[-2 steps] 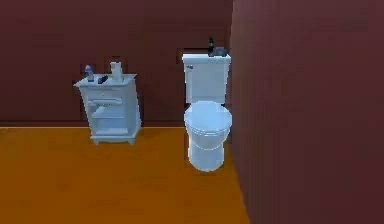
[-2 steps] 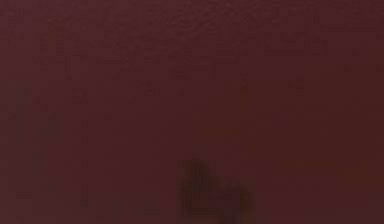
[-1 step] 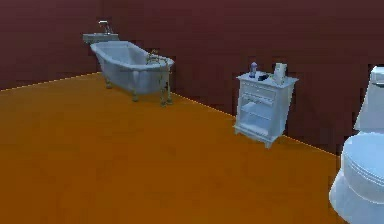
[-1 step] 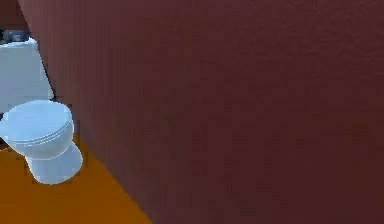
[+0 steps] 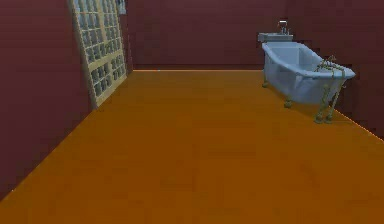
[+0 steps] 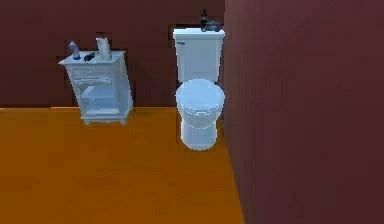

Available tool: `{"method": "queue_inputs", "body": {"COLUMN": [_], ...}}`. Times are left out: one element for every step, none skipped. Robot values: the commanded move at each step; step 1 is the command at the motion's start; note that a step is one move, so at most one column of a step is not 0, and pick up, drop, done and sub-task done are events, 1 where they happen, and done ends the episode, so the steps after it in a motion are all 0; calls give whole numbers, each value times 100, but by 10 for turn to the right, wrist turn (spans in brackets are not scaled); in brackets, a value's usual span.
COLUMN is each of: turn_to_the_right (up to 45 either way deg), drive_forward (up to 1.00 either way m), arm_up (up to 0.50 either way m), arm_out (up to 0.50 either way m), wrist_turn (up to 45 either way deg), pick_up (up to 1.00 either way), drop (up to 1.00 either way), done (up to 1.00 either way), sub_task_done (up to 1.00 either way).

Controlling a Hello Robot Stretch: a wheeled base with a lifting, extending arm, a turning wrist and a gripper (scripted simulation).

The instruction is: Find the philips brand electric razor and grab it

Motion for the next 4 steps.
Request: {"method": "queue_inputs", "body": {"turn_to_the_right": [0,450,240,0], "drive_forward": [5,0,0,100], "arm_up": [0,0,0,0], "arm_out": [0,0,0,0], "wrist_turn": [0,0,0,0], "pick_up": [0,0,0,0], "drop": [0,0,0,0], "done": [0,0,0,0], "sub_task_done": [0,0,0,0]}}
